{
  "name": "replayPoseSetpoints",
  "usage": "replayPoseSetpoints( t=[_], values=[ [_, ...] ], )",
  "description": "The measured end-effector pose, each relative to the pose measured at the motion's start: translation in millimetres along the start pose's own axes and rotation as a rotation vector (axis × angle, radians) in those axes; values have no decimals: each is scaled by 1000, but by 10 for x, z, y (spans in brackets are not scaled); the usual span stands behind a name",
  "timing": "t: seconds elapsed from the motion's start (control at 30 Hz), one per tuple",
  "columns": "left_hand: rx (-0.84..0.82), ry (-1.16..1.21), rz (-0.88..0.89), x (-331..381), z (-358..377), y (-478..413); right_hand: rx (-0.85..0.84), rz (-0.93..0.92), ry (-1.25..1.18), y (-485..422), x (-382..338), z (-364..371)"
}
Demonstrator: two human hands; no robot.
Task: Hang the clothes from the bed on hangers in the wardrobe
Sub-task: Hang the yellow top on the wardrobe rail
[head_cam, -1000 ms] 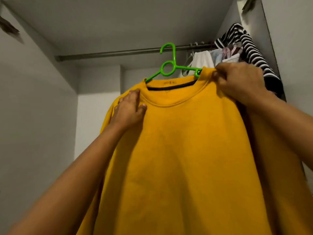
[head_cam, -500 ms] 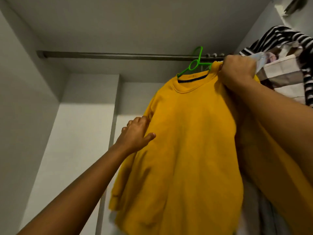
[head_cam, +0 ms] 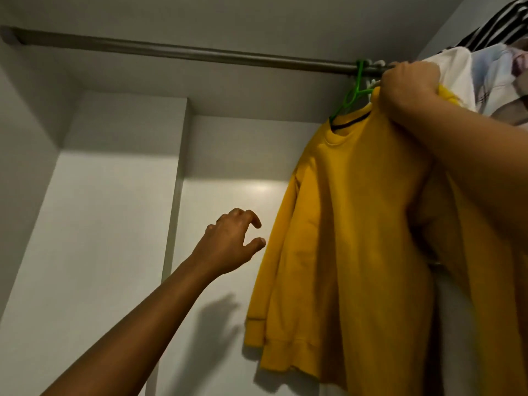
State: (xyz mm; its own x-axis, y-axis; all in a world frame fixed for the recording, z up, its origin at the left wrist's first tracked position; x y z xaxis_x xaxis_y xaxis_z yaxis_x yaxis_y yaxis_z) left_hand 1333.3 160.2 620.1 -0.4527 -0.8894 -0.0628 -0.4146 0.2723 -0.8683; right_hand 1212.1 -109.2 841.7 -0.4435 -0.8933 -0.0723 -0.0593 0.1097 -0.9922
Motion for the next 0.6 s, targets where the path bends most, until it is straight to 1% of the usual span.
replayPoseSetpoints(
  t=[0.13,0.17,0.23,0.3,0.4,0.5,0.57,0.6],
  values=[
    [-27,80,-12,-25,147,204,-11,-4,165,337,-74,-53],
    [-36,85,-17,-28,173,276,-1,-17,165,478,-128,-86],
    [-62,82,-38,-51,191,472,-2,-81,30,855,-324,-151],
    [-111,87,-93,-86,164,737,-21,-187,-296,1304,-582,-227],
    [-185,59,-232,-199,-18,1345,-203,-308,-865,2168,-1054,-332],
    [-294,-63,-403,-362,-280,2313,-430,-437,-1272,3244,-1588,-554],
    [-380,-163,-537,-501,-538,3144,-633,-544,-1490,3979,-1880,-894],
    [-410,-195,-632,-535,-756,3668,-744,-554,-1592,4319,-1957,-1102]
  ],
)
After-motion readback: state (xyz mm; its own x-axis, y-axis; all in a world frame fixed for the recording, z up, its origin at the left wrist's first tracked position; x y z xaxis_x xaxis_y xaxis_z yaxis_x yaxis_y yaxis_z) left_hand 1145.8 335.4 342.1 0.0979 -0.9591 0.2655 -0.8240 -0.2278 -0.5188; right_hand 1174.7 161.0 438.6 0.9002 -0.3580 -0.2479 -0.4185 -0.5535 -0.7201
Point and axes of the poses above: each hand's wrist, its own y-axis away from the middle knuckle, its own z-axis out of the palm, x = y × z, the point moved 8 cm from there along -y, towards the middle knuckle, and after that the axes turned 4 degrees about -y, right-handed, at the moved point
